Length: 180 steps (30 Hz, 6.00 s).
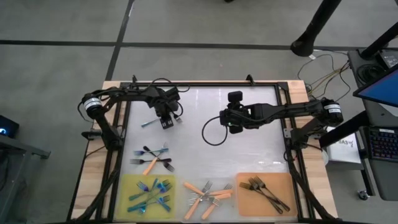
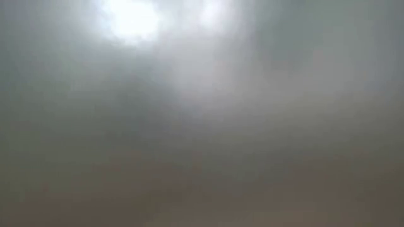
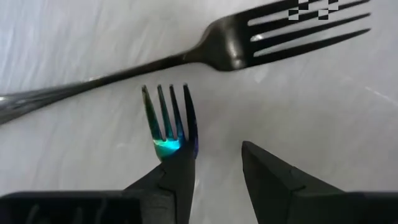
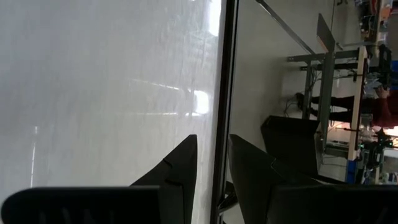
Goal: Sort silverware by color (type)
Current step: Put the black fork into the orange bin
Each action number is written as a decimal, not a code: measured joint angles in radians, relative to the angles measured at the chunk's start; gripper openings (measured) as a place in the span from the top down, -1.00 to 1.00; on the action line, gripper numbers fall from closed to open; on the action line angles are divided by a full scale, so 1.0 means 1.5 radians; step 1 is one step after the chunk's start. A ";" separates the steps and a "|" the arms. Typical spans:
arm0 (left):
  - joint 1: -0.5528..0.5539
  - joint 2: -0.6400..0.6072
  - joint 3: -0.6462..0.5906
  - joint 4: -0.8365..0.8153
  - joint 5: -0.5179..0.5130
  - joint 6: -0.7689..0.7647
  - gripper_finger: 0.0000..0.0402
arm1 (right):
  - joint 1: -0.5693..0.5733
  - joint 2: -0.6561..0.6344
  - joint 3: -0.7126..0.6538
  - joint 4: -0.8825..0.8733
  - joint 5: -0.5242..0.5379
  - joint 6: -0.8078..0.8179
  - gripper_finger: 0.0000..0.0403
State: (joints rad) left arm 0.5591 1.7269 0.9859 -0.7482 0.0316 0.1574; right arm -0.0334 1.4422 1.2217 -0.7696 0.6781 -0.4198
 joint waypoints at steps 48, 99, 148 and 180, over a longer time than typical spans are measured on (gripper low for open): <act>0.026 -0.043 -0.058 -0.009 -0.070 -0.099 0.99 | 0.000 0.000 0.000 0.001 0.000 0.000 0.59; -0.835 -0.267 0.008 -0.007 -0.137 -0.835 1.00 | 0.000 0.000 0.000 0.002 0.000 0.000 0.59; -0.824 -0.119 0.010 -0.044 0.007 -0.974 0.59 | 0.000 0.000 0.000 0.004 0.000 0.000 0.59; -0.426 -0.133 0.053 -0.091 -0.395 -0.223 0.59 | 0.000 0.000 0.000 0.007 0.000 0.000 0.59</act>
State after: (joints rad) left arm -0.0805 1.5272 1.0650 -0.8853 -0.5615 -0.1776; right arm -0.0334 1.4422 1.2217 -0.7591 0.6781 -0.4198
